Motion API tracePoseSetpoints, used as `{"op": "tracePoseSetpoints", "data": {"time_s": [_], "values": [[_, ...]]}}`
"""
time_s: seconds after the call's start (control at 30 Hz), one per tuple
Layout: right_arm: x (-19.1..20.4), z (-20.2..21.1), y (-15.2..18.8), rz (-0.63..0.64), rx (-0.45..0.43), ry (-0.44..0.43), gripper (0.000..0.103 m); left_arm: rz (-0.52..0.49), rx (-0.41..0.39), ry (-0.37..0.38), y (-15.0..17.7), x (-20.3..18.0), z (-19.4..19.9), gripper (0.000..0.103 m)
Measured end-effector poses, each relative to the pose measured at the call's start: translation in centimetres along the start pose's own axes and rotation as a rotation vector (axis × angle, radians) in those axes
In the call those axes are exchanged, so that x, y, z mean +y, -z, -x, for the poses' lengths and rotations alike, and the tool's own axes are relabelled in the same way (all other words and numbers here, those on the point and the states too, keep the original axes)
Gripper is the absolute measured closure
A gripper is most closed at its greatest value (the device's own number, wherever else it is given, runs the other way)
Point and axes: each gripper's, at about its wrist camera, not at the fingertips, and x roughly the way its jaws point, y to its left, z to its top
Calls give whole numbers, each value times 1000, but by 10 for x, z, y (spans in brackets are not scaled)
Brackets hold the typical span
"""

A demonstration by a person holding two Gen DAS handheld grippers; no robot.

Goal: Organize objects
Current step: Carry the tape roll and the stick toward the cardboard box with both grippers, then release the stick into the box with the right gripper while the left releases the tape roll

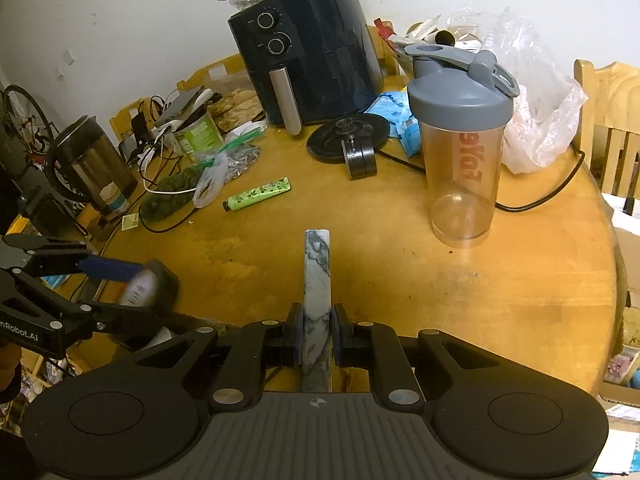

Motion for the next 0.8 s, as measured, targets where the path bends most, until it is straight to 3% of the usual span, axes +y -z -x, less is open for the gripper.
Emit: {"op": "tracePoseSetpoints", "data": {"time_s": [0.2, 0.63, 0.8], "values": [[3, 9, 7, 11, -4, -13, 86, -12, -28, -14, -2, -10, 6, 29], [14, 10, 17, 27, 21, -63, 86, 138, -3, -57, 17, 3, 13, 29], [15, 8, 25, -21, 37, -100, 86, 167, 7, -70, 23, 4, 14, 29]]}}
